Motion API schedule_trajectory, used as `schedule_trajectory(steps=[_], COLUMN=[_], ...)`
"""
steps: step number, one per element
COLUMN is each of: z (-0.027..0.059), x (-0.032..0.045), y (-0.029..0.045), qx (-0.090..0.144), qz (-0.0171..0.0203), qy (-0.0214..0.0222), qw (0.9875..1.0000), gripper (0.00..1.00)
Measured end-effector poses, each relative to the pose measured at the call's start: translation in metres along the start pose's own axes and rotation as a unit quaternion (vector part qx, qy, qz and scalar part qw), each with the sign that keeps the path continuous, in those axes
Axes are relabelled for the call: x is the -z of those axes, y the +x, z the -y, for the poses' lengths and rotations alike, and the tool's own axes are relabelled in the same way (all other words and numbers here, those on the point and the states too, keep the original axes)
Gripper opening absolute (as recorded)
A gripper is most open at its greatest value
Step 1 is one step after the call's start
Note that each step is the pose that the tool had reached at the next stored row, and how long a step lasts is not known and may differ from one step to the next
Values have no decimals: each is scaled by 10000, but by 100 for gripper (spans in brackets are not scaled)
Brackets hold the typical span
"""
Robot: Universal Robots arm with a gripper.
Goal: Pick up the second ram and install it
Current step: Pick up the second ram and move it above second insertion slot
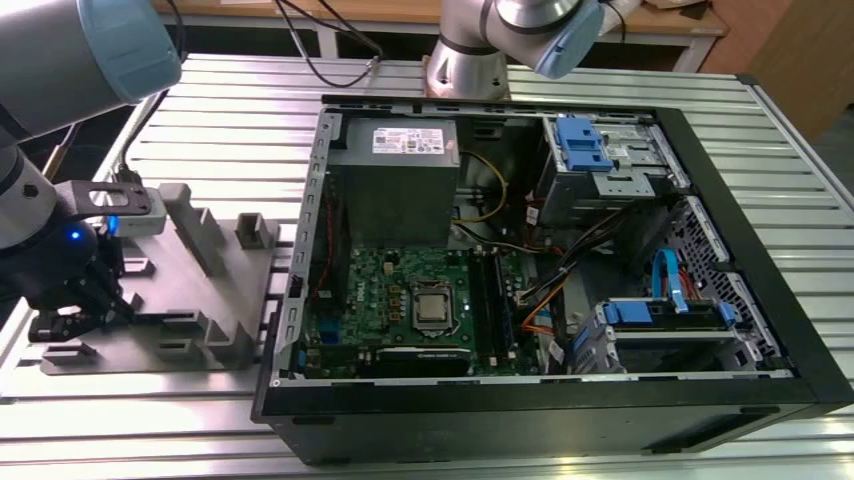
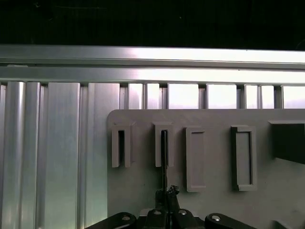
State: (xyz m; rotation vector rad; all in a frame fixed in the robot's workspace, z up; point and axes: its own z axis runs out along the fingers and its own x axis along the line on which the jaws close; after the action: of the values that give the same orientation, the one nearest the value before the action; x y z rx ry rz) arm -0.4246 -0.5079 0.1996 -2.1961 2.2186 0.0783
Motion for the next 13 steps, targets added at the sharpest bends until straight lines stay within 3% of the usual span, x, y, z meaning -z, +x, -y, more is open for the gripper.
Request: schedule_trajectory(steps=[13], z=[-1], x=[20], y=[-1], qx=[-8], qz=[3], qy=[1], qw=[10000], gripper=[8])
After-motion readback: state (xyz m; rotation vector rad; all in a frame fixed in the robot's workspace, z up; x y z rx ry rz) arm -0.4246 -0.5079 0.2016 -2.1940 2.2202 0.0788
